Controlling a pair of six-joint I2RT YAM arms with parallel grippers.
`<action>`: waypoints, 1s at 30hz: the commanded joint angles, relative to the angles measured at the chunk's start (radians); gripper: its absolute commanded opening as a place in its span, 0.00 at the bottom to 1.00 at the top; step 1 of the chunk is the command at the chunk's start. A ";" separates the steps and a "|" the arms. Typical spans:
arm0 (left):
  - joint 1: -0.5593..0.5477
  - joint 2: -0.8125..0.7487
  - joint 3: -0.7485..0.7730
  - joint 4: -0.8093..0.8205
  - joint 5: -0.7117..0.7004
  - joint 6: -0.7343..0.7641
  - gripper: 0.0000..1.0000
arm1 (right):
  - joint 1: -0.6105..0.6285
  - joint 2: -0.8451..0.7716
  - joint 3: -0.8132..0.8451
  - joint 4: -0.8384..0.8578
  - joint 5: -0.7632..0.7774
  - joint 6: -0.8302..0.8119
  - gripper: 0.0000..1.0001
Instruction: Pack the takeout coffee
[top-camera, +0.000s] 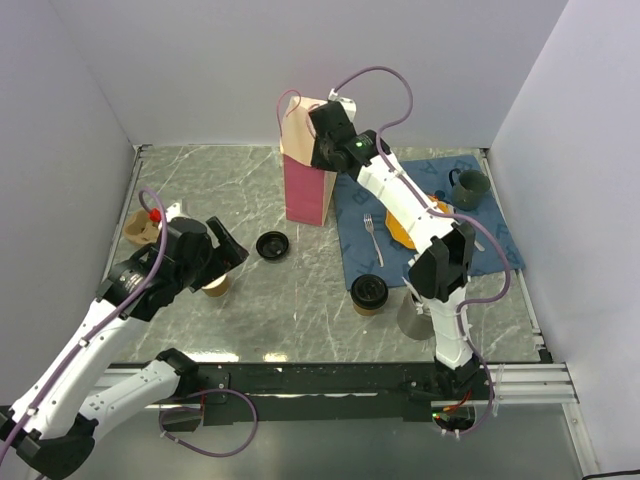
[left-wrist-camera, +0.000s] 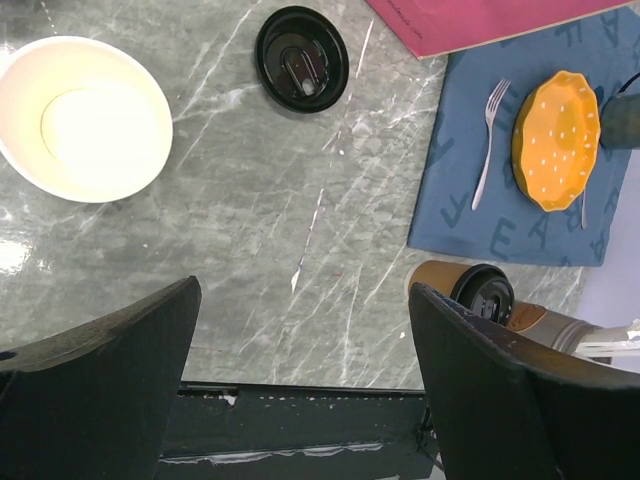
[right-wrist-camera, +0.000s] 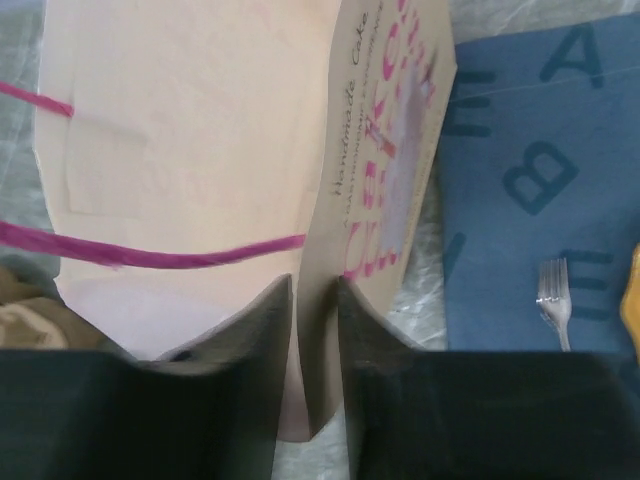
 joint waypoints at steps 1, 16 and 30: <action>0.003 -0.026 -0.003 0.002 -0.031 0.007 0.91 | -0.001 -0.017 0.054 0.020 0.044 -0.054 0.14; 0.003 0.026 0.120 -0.019 -0.100 0.043 0.91 | -0.004 -0.310 -0.122 0.077 -0.187 -0.364 0.00; 0.004 0.049 0.279 -0.202 -0.271 -0.015 0.92 | -0.003 -0.677 -0.543 -0.020 -0.799 -0.603 0.00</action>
